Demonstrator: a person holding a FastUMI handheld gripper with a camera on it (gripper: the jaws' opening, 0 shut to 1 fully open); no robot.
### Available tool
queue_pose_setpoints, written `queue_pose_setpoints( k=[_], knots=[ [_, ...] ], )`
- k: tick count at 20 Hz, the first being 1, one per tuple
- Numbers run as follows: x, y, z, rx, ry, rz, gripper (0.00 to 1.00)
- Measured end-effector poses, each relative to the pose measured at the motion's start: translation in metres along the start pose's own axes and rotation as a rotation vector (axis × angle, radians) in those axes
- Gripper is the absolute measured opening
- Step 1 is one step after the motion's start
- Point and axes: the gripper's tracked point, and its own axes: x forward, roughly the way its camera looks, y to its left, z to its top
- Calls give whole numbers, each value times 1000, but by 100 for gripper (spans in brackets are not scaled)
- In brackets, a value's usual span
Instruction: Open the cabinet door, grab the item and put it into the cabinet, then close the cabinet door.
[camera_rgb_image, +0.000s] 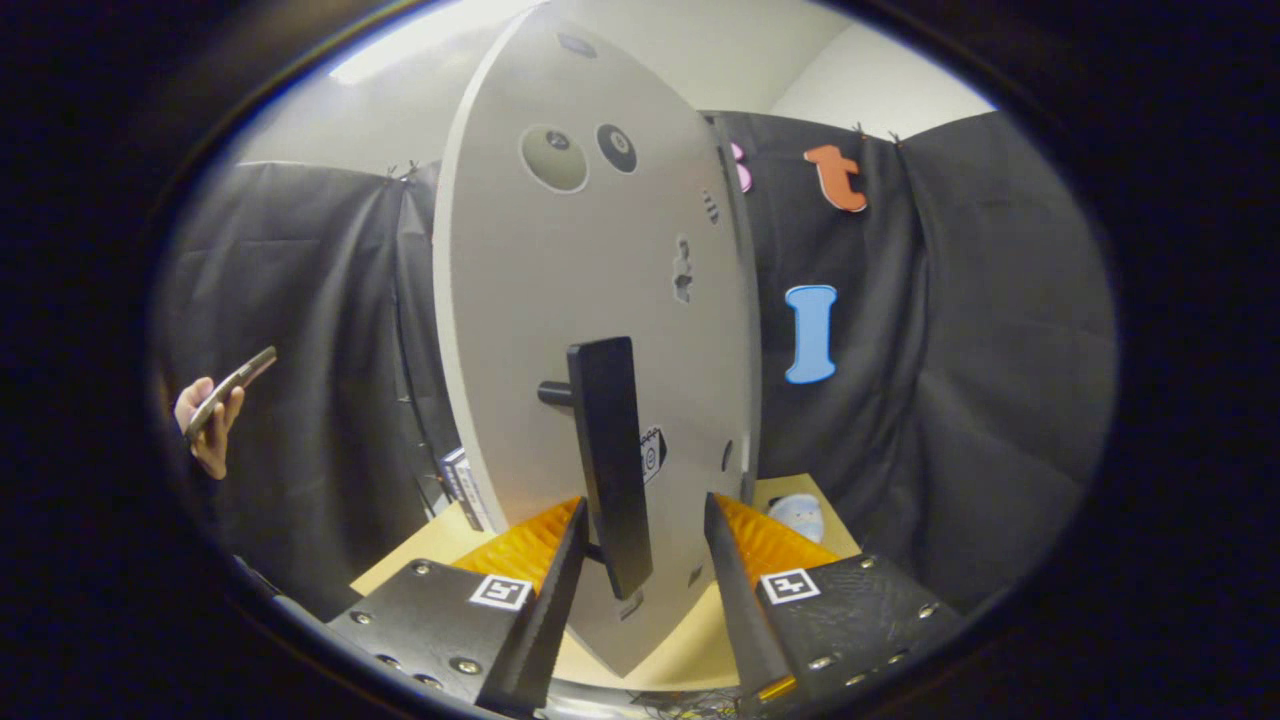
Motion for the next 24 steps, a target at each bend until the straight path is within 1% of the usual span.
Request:
queue_pose_setpoints(
  k=[6,9,12,13,21,24],
  knots=[
    [37,41,-4,-44,21,124,69],
    [53,56,0,-54,12,153,76],
    [71,65,2,-44,2,165,82],
    [76,69,2,-38,0,171,83],
    [107,105,9,-94,-35,182,85],
    [119,112,8,-77,-26,192,85]
  ],
)
